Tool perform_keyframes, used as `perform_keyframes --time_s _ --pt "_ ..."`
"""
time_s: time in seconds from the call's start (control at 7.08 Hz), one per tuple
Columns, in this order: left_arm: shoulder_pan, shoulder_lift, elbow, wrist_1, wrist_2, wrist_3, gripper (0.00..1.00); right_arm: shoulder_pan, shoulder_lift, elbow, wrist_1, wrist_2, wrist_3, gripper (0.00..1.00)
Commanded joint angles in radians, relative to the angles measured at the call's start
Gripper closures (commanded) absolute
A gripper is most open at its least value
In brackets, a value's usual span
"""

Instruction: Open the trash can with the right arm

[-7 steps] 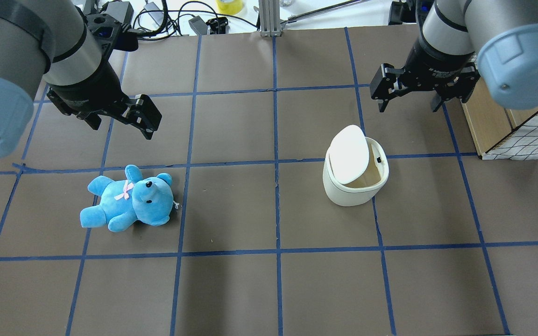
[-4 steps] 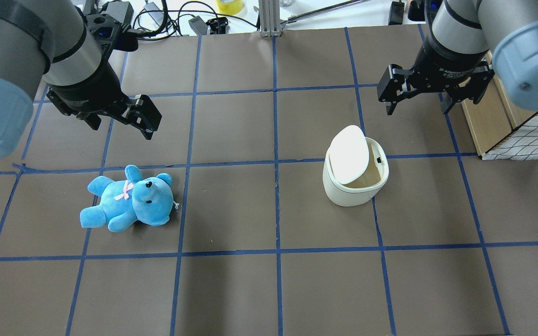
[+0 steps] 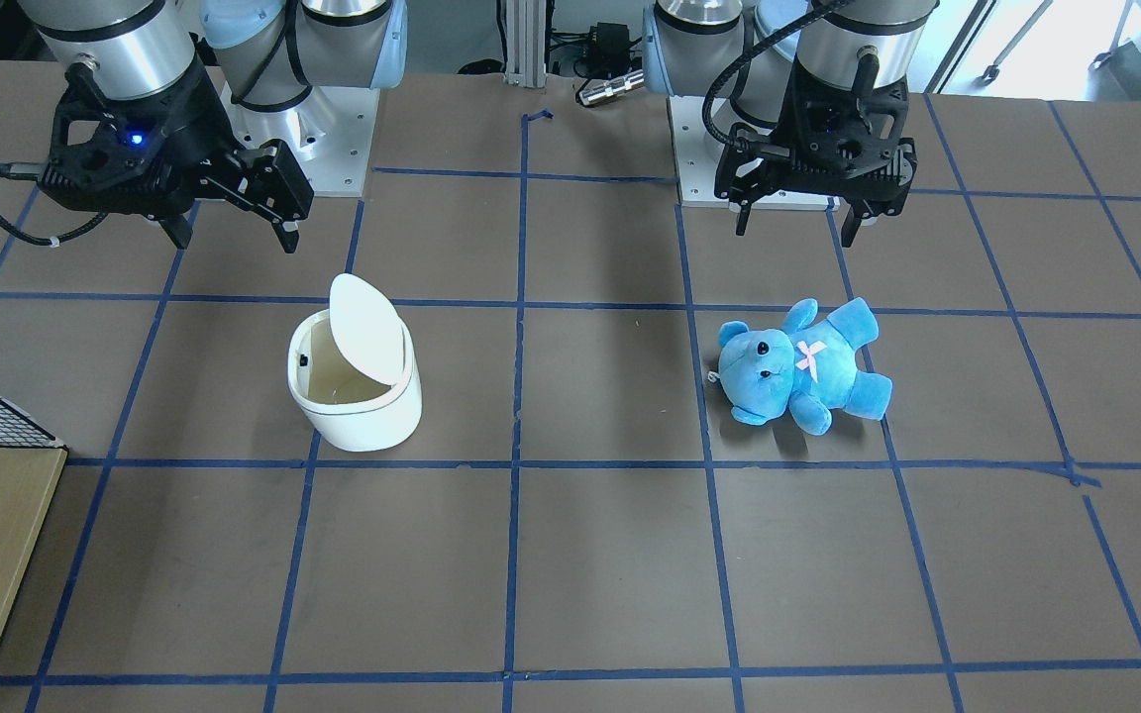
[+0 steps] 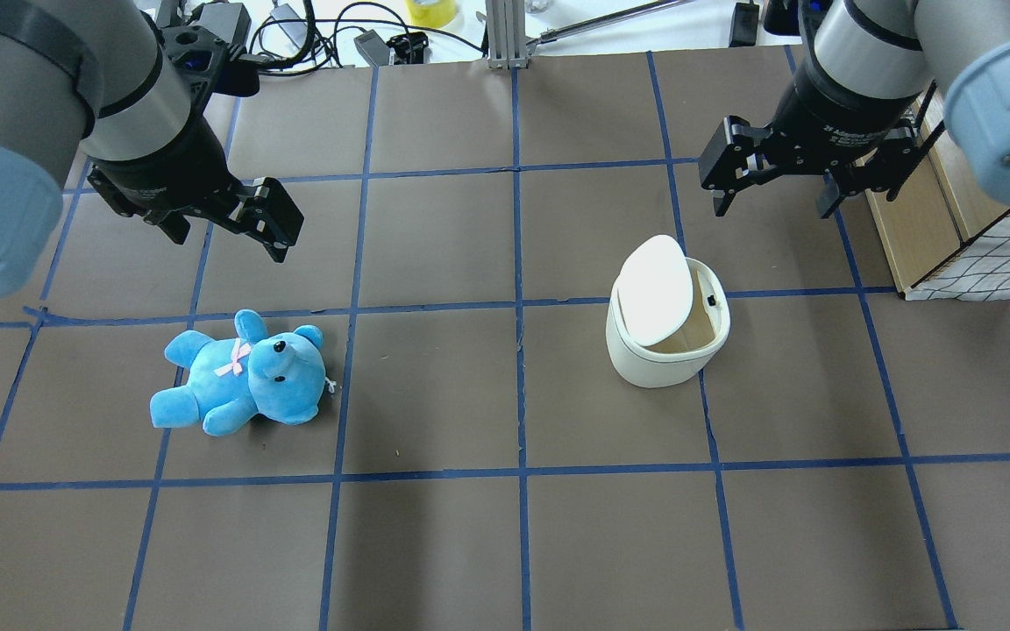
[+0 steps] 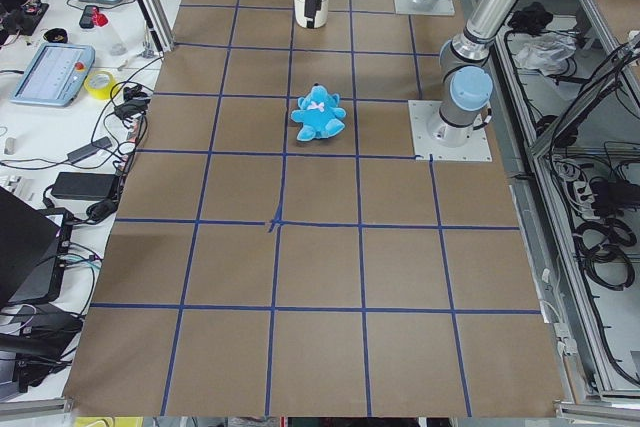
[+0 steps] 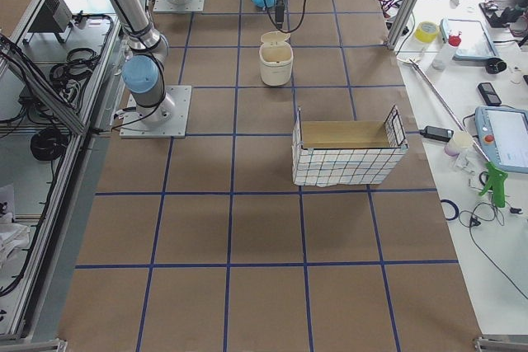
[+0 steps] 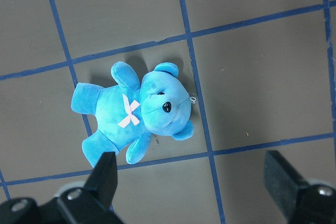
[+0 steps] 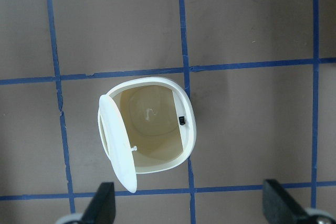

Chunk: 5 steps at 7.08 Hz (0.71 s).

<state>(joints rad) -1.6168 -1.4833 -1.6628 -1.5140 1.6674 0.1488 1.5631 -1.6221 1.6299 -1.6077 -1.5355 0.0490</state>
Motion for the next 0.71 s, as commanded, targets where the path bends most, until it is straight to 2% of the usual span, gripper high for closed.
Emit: perform_keyframes --time_s 0.0,0.57 --pt "0.0 0.0 0.0 0.0 0.0 0.0 0.0 0.0 0.001 0.007 0.003 -0.002 0.0 0.0" --pt "0.0 0.0 0.0 0.0 0.0 0.0 0.0 0.0 0.002 0.008 0.019 -0.006 0.0 0.0"
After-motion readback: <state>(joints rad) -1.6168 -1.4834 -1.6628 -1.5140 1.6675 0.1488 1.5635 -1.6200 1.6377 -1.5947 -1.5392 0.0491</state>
